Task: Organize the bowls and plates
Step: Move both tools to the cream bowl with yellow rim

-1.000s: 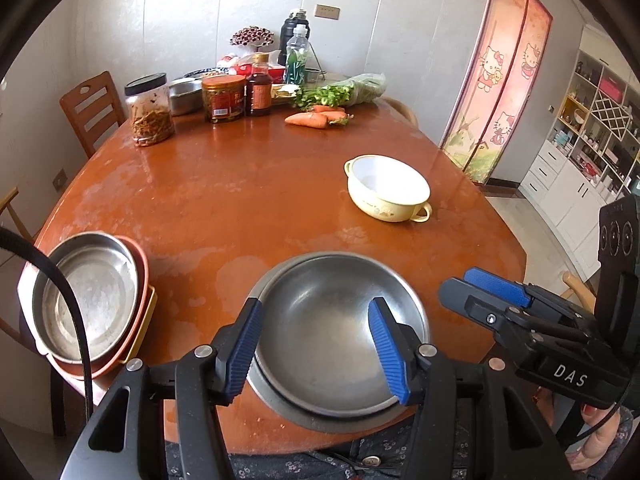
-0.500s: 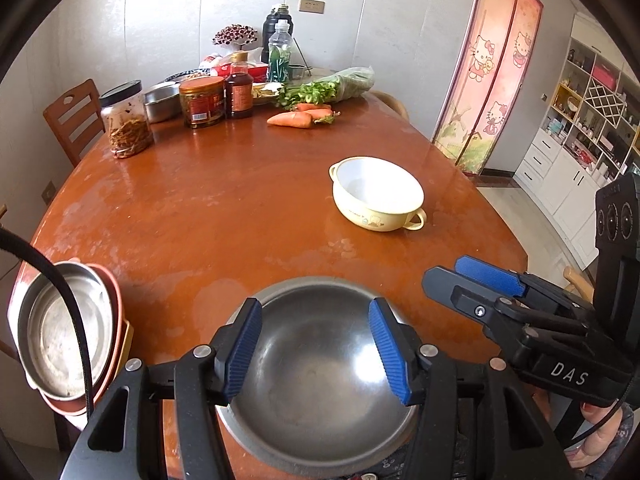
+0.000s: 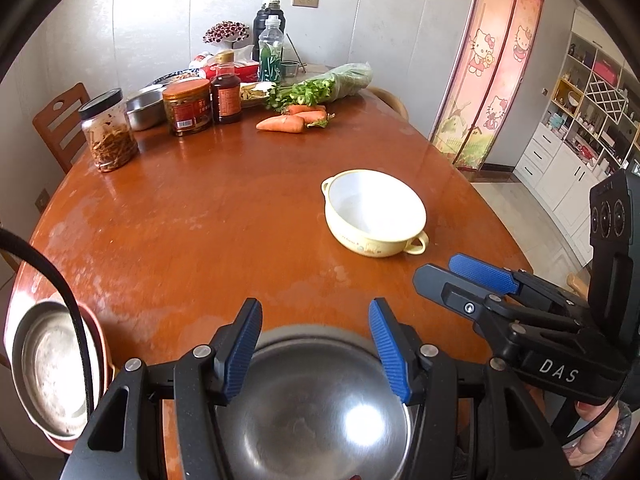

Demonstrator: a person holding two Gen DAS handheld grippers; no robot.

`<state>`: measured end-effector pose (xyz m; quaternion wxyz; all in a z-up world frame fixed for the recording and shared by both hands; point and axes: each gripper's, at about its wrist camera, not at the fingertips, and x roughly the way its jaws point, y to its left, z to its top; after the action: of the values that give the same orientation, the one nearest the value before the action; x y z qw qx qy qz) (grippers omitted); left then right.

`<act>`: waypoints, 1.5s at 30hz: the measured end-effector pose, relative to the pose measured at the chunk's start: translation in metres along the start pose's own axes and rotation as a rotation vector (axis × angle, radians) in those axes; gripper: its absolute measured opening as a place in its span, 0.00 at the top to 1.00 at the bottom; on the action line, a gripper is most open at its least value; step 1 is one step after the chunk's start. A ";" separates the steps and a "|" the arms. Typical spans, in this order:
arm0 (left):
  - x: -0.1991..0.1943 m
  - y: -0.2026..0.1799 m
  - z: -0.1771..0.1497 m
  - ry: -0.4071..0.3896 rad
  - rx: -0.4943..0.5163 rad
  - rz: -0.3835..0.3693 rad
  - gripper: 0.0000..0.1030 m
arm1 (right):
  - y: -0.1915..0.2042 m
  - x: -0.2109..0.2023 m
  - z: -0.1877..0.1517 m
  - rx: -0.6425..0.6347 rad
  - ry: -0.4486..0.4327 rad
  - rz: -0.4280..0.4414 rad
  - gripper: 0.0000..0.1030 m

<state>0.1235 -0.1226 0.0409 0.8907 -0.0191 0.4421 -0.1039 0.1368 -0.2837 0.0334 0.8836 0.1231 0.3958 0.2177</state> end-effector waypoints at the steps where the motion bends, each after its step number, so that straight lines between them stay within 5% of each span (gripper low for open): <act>1: 0.002 -0.001 0.002 0.001 0.000 -0.002 0.46 | -0.002 0.001 0.002 0.001 0.000 -0.002 0.38; 21: 0.054 -0.008 0.051 0.109 -0.002 -0.013 0.46 | -0.057 0.030 0.053 0.043 0.004 -0.070 0.38; 27: 0.076 -0.008 0.063 0.160 -0.017 -0.016 0.46 | -0.075 0.061 0.069 0.045 0.065 -0.101 0.38; 33: 0.097 -0.005 0.070 0.209 -0.034 -0.009 0.46 | -0.086 0.093 0.082 0.054 0.122 -0.082 0.38; 45: 0.117 0.015 0.070 0.286 -0.113 0.032 0.45 | -0.067 0.090 0.067 0.043 0.157 -0.025 0.48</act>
<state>0.2499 -0.1356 -0.0103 0.8178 -0.0470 0.5698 -0.0662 0.2601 -0.3019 -0.0072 0.8498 0.1196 0.4698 0.2071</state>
